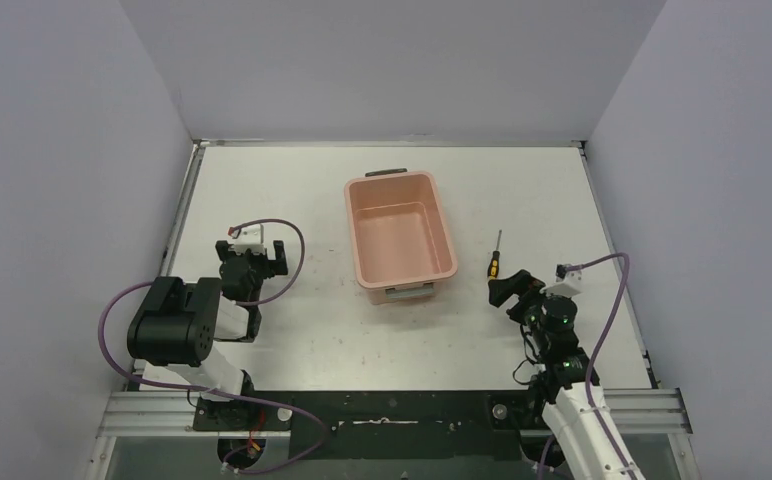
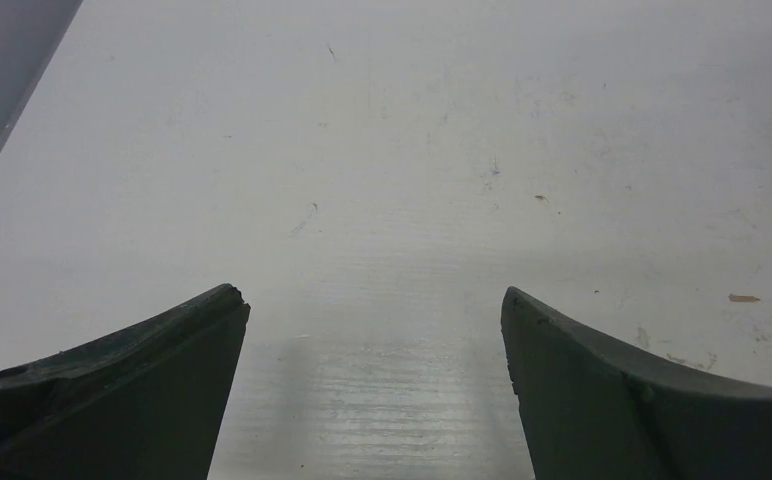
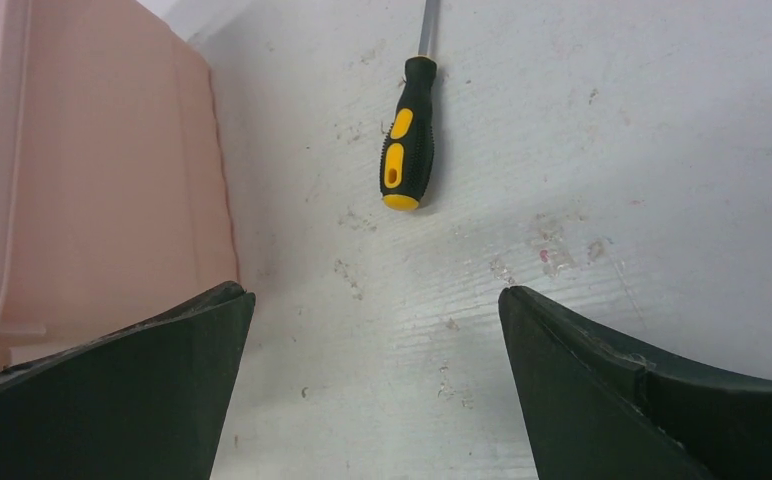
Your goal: Put the screwdriver in the bin
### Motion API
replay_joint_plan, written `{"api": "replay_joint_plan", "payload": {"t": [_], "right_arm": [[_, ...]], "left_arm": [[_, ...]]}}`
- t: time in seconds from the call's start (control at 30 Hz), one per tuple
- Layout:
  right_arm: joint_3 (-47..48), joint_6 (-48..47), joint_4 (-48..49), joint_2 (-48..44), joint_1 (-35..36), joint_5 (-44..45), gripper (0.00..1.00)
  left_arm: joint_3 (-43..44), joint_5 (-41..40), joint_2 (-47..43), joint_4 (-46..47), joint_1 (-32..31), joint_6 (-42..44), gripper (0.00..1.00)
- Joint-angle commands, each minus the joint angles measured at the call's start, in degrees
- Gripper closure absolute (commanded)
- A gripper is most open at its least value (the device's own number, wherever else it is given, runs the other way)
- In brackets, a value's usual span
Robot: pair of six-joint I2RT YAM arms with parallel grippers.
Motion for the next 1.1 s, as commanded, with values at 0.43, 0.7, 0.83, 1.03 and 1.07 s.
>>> {"api": "replay_joint_plan", "payload": {"t": [0.43, 0.7, 0.83, 1.03, 1.07], "right_arm": [[38.74, -13.20, -21.55, 42.99, 1.56, 9.77, 0.00], [45.56, -14.71, -20.27, 64.13, 3.96, 13.87, 0.08], [45.29, -14.66, -17.99, 70.04, 5.71, 14.36, 0.40], [46.19, -14.26, -18.88, 70.39, 6.94, 20.47, 1.00], [47.07, -14.57, -20.10, 69.59, 7.00, 21.16, 1.00]], "left_arm": [[1.09, 1.01, -0.17, 1.75, 0.08, -0.38, 0.03], [1.10, 1.09, -0.18, 1.75, 0.09, -0.33, 0.03], [1.08, 1.10, -0.09, 1.76, 0.09, -0.34, 0.03], [1.12, 1.05, -0.14, 1.79, 0.10, -0.31, 0.03], [1.07, 1.05, -0.16, 1.80, 0.11, -0.33, 0.03]]}}
